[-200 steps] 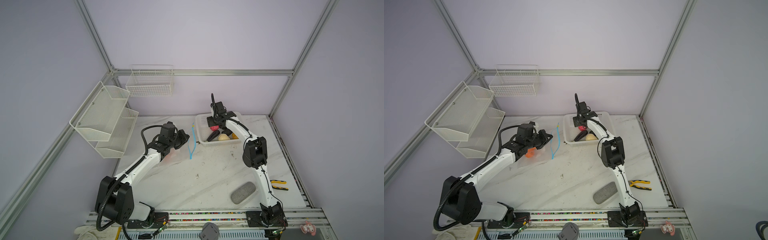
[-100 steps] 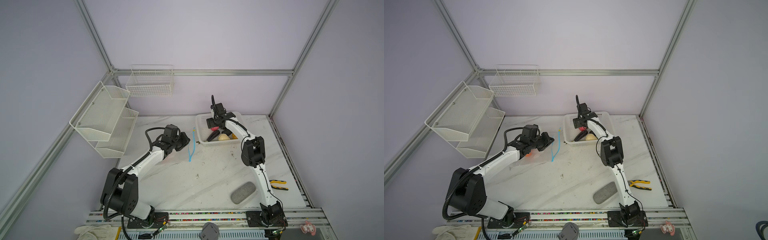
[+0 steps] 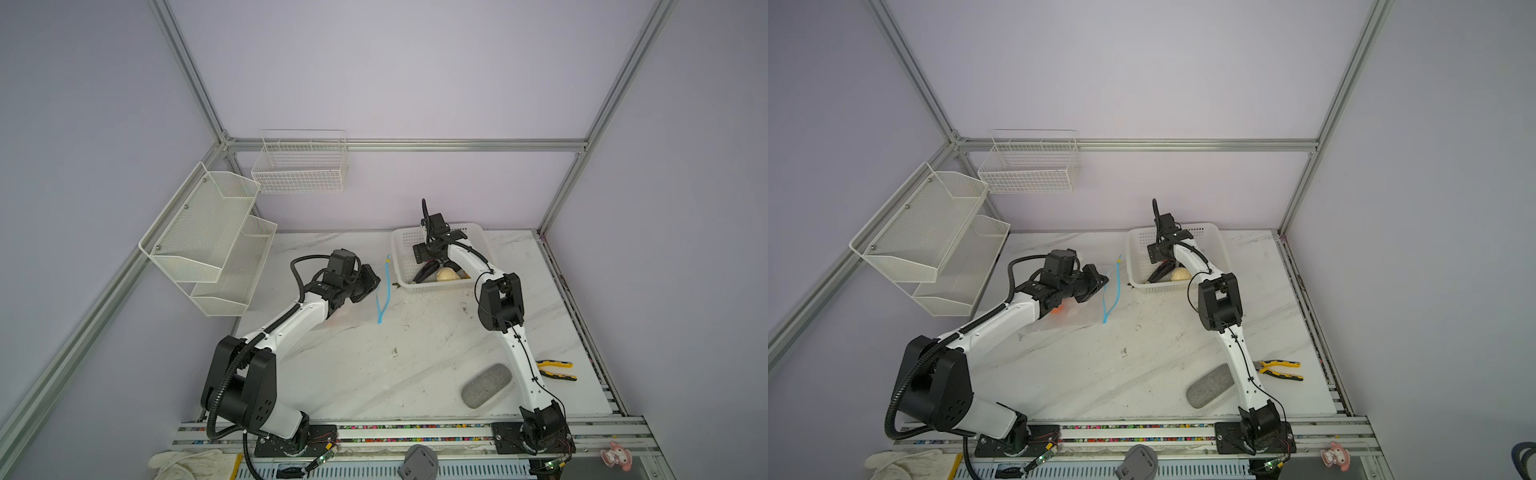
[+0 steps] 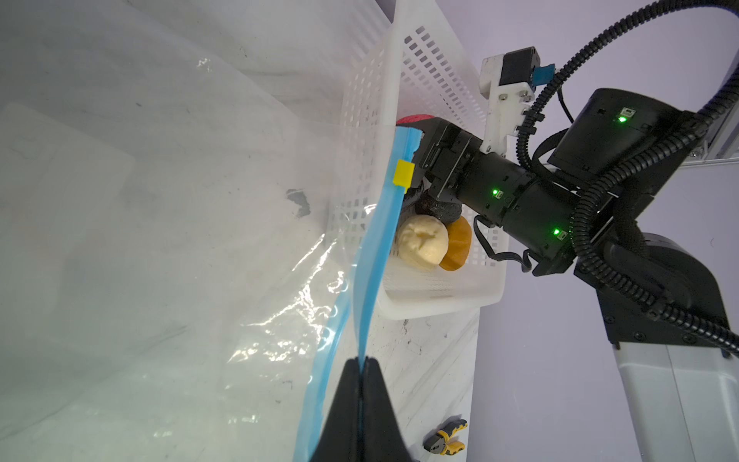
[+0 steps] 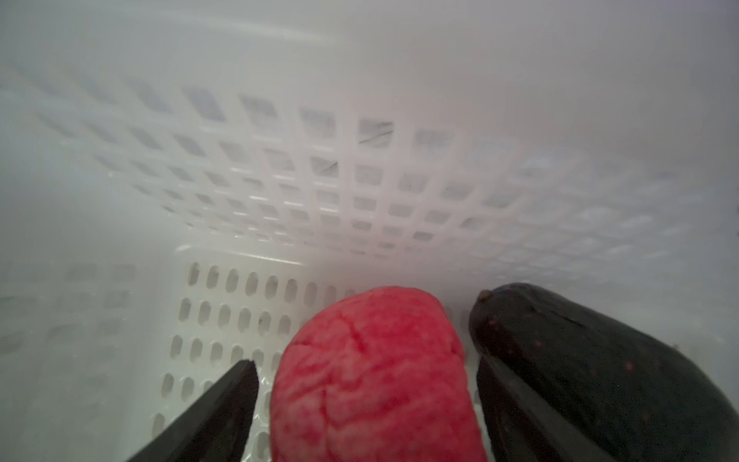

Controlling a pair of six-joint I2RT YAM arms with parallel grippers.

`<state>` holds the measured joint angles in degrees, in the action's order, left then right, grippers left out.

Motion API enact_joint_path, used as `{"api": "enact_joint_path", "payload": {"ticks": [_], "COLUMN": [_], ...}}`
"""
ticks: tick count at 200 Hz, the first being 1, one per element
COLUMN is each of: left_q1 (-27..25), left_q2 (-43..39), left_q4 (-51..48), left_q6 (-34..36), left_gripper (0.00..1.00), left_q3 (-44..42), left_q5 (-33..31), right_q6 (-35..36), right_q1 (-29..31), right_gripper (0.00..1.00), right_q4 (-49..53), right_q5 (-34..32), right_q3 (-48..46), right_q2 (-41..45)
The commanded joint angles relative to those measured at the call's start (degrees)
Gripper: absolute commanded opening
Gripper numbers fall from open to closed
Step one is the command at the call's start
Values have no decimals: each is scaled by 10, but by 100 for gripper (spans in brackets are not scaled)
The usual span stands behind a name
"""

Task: Place the food in the zip-top bag and seal the zipper
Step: 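Lower the right gripper into the basket and close on the pink dough ball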

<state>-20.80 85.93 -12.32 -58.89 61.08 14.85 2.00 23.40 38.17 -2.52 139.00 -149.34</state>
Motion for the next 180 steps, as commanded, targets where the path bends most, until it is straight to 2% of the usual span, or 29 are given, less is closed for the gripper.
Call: {"api": "enact_joint_path", "payload": {"ticks": [1, 45, 119, 180], "left_q1": [1, 1, 1, 1], "left_q2": [-1, -1, -6, -5], "left_q4": [7, 8, 8, 9], "left_q6": [16, 17, 17, 15], "left_gripper": [0, 0, 0, 0], "left_q3": [17, 15, 11, 10], "left_q5": [11, 10, 11, 12], "right_q6": [6, 3, -9, -22], "right_q1": [-3, -3, -3, -2], "right_gripper": [88, 84, 66, 61], "right_q4": [7, -2, -23, -41], "right_q5": [7, 11, 27, 42], "right_q3": [16, 17, -8, -33], "right_q2": [-5, -3, 13, 32]}}
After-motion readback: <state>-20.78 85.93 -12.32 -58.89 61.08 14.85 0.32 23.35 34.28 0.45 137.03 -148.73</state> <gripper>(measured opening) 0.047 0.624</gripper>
